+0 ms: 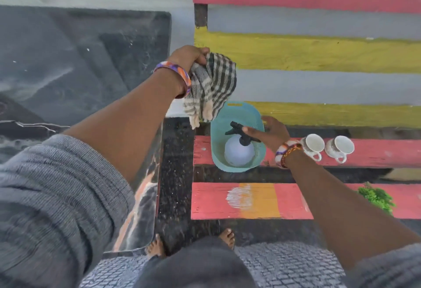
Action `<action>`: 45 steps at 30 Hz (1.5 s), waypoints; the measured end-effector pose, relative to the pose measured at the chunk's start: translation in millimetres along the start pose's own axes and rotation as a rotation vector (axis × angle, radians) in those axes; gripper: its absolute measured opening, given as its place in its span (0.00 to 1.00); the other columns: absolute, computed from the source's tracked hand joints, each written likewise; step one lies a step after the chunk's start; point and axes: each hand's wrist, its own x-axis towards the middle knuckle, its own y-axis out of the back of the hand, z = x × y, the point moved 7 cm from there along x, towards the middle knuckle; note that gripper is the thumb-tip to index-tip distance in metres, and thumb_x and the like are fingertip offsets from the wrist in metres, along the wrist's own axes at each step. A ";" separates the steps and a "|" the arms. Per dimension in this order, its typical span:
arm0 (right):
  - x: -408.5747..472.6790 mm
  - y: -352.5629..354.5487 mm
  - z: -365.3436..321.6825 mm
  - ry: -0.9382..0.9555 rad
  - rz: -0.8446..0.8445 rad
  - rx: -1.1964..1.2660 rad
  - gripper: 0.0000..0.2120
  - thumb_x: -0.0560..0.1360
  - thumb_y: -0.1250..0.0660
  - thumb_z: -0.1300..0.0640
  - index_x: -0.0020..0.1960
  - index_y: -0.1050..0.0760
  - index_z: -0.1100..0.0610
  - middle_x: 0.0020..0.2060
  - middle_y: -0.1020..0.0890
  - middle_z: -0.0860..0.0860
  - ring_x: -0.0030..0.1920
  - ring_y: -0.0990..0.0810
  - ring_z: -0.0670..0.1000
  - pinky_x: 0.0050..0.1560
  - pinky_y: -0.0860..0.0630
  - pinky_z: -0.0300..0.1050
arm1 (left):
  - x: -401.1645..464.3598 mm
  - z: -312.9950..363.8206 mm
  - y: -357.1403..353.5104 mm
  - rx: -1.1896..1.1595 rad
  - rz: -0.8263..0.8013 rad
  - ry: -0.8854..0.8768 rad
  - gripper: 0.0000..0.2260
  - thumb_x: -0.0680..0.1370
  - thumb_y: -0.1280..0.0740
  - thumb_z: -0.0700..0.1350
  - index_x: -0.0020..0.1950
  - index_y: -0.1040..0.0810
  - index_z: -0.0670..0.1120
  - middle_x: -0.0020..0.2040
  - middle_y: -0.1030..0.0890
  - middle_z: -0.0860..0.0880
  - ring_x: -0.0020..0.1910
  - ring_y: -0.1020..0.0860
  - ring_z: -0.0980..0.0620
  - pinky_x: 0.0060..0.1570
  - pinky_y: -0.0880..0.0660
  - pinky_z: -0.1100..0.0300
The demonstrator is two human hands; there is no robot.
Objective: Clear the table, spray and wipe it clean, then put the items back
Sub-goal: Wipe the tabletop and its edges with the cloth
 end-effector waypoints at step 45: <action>-145.0 -240.9 -331.4 0.214 -0.249 0.549 0.06 0.77 0.39 0.62 0.52 0.26 0.62 0.34 0.16 0.55 0.32 0.16 0.51 0.34 0.19 0.42 | -125.3 20.0 303.2 -0.179 -0.001 -0.057 0.30 0.61 0.24 0.51 0.59 0.23 0.39 0.60 0.20 0.41 0.54 0.19 0.44 0.62 0.25 0.48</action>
